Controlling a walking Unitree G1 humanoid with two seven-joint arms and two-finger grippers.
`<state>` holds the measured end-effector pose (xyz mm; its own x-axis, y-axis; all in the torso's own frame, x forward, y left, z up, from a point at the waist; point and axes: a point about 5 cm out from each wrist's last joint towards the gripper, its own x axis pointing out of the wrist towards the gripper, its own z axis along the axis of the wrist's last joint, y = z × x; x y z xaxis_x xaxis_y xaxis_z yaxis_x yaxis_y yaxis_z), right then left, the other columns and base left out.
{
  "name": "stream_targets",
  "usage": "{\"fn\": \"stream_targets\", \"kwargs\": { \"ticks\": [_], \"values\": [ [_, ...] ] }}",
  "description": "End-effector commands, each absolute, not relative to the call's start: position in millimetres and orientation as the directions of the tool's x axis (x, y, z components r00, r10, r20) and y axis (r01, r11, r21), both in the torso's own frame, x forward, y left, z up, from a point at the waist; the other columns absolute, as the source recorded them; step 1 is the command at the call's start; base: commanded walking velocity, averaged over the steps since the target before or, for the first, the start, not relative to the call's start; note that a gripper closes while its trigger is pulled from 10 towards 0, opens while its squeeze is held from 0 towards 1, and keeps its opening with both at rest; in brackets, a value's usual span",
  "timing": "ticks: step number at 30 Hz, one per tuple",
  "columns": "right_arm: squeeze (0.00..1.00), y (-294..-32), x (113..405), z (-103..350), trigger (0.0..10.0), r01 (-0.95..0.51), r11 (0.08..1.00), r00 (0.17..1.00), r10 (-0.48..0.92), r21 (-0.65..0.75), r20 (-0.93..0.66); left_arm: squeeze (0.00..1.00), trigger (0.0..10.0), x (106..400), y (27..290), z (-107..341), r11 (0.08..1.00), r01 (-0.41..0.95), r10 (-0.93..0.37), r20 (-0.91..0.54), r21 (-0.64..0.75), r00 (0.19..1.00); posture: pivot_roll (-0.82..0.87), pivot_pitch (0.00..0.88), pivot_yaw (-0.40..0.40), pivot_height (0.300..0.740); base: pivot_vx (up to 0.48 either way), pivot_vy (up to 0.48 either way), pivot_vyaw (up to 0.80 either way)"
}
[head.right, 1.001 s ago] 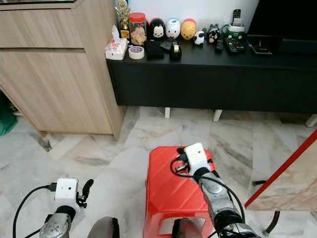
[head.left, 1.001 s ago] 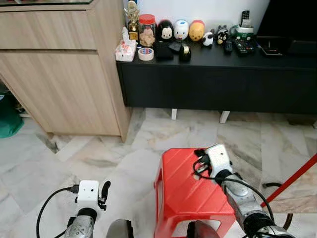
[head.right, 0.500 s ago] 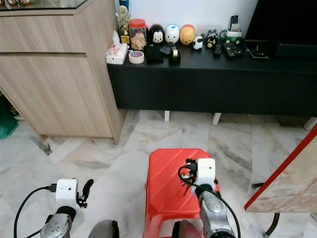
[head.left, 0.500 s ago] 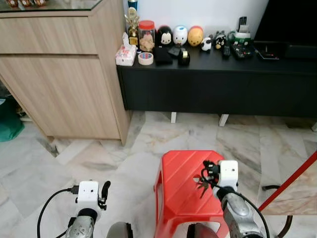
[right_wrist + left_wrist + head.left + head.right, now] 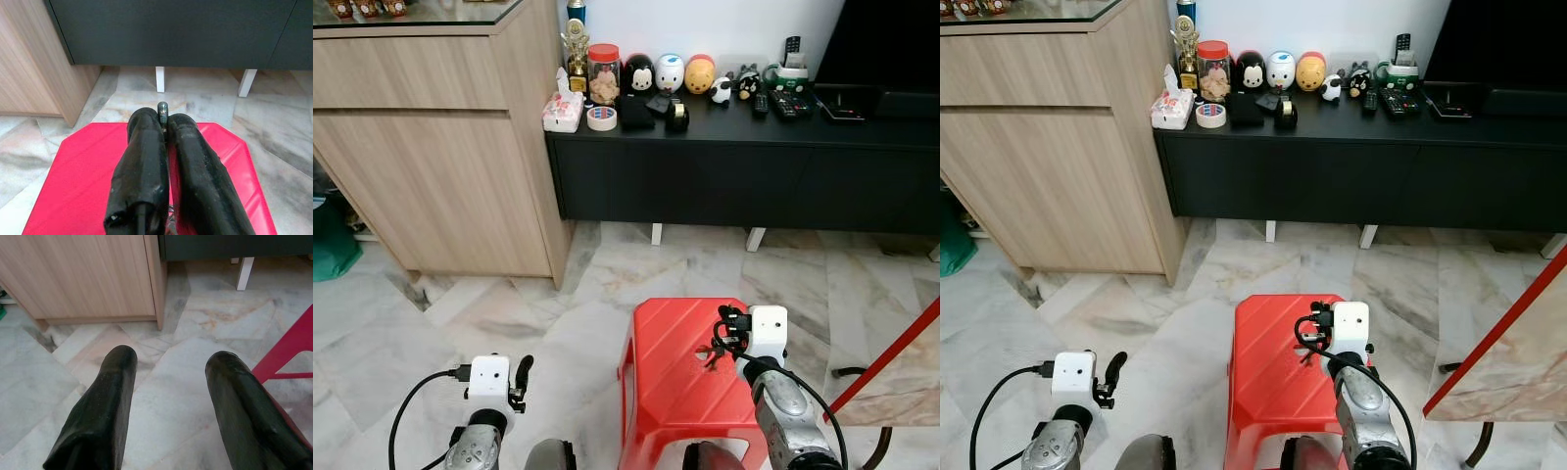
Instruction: Hang keys on a hook
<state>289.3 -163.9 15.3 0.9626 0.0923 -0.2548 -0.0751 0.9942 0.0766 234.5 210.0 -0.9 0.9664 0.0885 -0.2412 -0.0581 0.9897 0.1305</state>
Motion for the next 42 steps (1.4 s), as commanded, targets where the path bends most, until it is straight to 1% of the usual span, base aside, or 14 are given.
{"fn": "stream_targets", "kwargs": {
  "ticks": [1,14,23,36,42],
  "values": [
    [0.0,-166,297,24,10.0,-0.06,0.996,0.969,0.075,0.072,-0.233,0.0,10.0,234,210,-2,0.991,-0.071,0.097,-0.246,0.114,0.965,0.04,0.0,-0.031,0.631,-0.27,0.0,0.0],
    [0.0,-161,299,24,10.0,-0.077,0.994,0.966,0.092,0.072,-0.242,0.0,10.0,233,212,-1,0.99,-0.081,0.106,-0.235,0.115,0.966,0.05,0.012,-0.032,0.631,-0.299,0.0,0.0],
    [0.0,-162,301,25,10.0,-0.078,0.995,0.964,0.091,0.06,-0.251,0.0,10.0,234,212,0,0.99,-0.081,0.106,-0.231,0.116,0.967,0.05,0.015,-0.032,0.631,-0.318,0.0,0.0],
    [0.0,-158,303,27,10.0,-0.102,0.993,0.962,0.113,0.058,-0.25,0.0,10.0,234,213,2,0.989,-0.084,0.111,-0.228,0.123,0.967,0.05,0.018,-0.036,0.631,0.0,0.0,0.0],
    [0.0,-156,305,29,10.0,-0.126,0.991,0.96,0.134,0.049,-0.245,0.0,10.0,234,215,2,0.989,-0.087,0.113,-0.226,0.124,0.968,0.05,0.019,-0.037,0.666,0.0,0.0,0.0]
  ]
}}
